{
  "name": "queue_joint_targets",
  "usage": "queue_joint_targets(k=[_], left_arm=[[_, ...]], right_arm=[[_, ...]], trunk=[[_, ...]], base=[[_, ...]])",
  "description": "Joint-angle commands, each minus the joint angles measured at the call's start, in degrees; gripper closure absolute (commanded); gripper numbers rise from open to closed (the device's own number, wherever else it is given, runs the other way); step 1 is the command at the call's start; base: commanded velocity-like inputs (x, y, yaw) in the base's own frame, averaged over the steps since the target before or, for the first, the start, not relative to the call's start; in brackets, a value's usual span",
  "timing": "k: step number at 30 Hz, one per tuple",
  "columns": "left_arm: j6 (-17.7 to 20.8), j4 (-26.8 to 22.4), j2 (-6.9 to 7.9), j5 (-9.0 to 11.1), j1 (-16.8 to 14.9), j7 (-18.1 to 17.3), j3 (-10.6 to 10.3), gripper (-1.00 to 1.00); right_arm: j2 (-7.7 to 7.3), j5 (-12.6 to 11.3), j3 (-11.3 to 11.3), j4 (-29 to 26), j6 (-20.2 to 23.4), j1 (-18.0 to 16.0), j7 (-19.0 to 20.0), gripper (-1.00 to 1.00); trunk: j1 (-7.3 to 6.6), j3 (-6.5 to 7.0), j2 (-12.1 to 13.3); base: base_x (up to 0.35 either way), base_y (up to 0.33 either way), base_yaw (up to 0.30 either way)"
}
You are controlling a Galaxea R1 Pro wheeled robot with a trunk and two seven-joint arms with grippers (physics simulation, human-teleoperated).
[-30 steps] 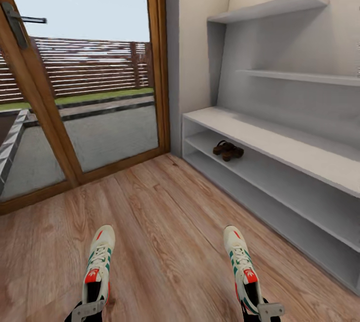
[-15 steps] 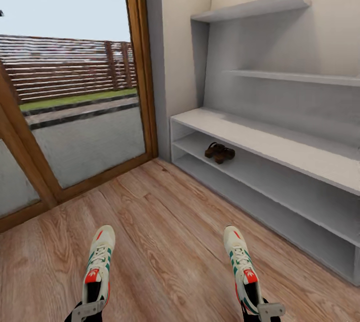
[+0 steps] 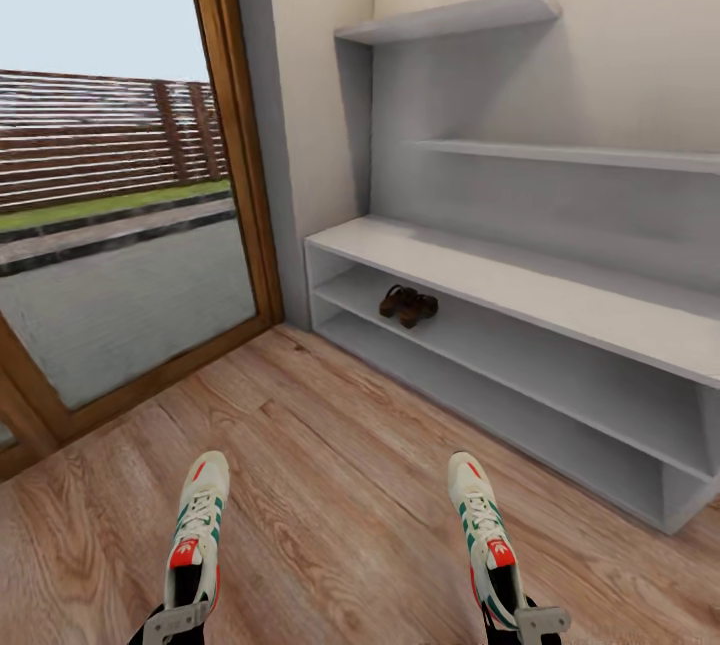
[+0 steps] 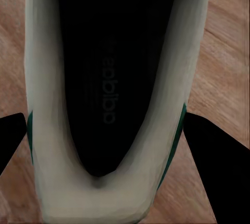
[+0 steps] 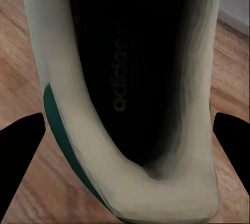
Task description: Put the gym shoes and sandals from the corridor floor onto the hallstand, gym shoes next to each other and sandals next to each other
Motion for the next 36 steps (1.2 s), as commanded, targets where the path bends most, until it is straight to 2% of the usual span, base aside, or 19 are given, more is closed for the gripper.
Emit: queue_joint_targets(k=[1,17,29,36], left_arm=[[-0.08,-0.01,-0.07,0.15,-0.04,-0.61,0.32,1.0],[-0.08,-0.01,-0.01,0.18,-0.02,-0.63,0.37,1.0],[-0.08,-0.01,0.0,0.34,-0.05,-0.61,0.41,1.0],[-0.08,-0.01,0.0,0.26,-0.07,-0.62,0.41,1.0]], right_arm=[[0.03,0.6,-0.28,0.08,-0.2,-0.06,-0.22,1.0],[0.03,0.6,-0.25,0.08,-0.2,-0.07,-0.22,1.0],[0.03,0.6,-0.29,0.08,-0.2,-0.04,-0.22,1.0],[0.03,0.59,-0.27,0.07,-0.2,-0.04,-0.22,1.0]], trunk=[[-0.01,-0.05,-0.02],[-0.01,-0.05,-0.02],[-0.01,-0.05,-0.02],[-0.01,-0.05,-0.02]], base=[[0.006,0.006,-0.262],[0.007,0.005,-0.262],[0.161,0.236,-0.262],[0.052,0.067,-0.262]])
